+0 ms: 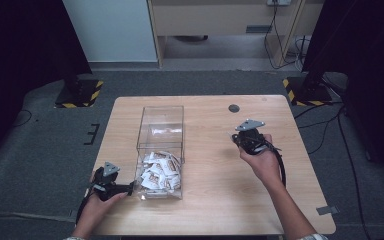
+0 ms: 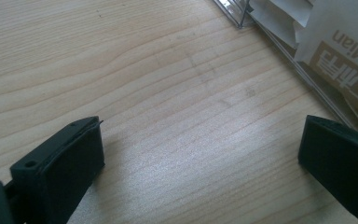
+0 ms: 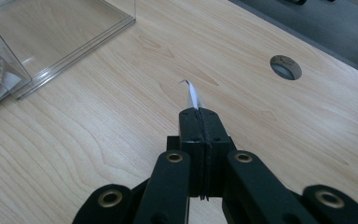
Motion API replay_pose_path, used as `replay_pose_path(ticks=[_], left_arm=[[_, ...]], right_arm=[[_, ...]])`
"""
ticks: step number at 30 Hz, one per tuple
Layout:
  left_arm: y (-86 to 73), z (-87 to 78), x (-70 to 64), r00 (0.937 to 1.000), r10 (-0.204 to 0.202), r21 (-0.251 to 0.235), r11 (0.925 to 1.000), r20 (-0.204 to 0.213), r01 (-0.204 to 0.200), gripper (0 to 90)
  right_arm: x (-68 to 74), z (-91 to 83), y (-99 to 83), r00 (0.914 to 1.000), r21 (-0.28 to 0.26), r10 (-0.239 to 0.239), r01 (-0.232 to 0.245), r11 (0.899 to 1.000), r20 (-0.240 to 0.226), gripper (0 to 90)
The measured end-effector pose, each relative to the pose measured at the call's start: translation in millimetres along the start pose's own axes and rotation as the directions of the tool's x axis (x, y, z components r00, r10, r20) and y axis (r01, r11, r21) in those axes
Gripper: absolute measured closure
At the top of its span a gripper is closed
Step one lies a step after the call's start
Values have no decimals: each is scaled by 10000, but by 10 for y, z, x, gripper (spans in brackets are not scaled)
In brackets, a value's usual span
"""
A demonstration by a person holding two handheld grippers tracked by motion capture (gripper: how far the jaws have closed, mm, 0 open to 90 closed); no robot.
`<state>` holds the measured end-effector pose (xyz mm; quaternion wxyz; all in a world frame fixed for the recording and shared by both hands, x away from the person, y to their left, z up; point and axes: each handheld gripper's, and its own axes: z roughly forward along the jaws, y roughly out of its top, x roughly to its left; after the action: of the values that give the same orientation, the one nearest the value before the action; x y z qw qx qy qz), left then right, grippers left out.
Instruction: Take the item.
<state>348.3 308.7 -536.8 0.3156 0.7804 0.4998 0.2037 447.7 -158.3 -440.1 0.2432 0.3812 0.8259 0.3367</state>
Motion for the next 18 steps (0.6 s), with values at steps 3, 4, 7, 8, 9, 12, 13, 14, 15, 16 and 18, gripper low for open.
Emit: replay_pose_path(ticks=[3,4,7,8,9,12,13,14,15,16,18], left_arm=[[0,1,-1,10000,-12,-10,10000,-1,12,0],[0,0,0,10000,3,3,10000,0,-3,0],[0,0,-1,10000,-12,-9,10000,-1,12,0],[0,1,-1,10000,-11,-9,10000,-1,11,0],[0,1,-1,10000,-12,-10,10000,-1,12,0],[0,1,-1,10000,-11,-9,10000,0,11,0],[0,1,-1,10000,-13,-10,10000,-1,13,0],[0,1,-1,10000,-11,-10,10000,-1,11,0],[0,1,-1,10000,-11,-10,10000,-1,11,0],[0,0,-1,10000,-8,-8,10000,-1,8,0],[0,0,-1,10000,-12,-8,10000,-1,12,0]], right_arm=[[-6,47,0,10000,115,38,-39,9999,30,897],[-11,63,-5,10000,185,10,-12,9998,83,896],[-42,114,-36,9999,413,71,-76,9991,122,896],[-44,129,-50,9998,474,136,-142,9988,136,896],[-49,143,-63,9999,534,126,-131,9985,104,895],[-52,164,-84,9999,574,154,-158,9982,71,894],[-51,167,-89,9998,593,177,-181,9981,73,894],[-51,173,-93,9998,594,167,-172,9981,89,893],[-51,176,-98,9998,635,172,-178,9978,100,893],[-52,179,-102,9998,611,178,-186,9980,132,893],[-55,184,-109,9998,644,169,-176,9978,111,893]])
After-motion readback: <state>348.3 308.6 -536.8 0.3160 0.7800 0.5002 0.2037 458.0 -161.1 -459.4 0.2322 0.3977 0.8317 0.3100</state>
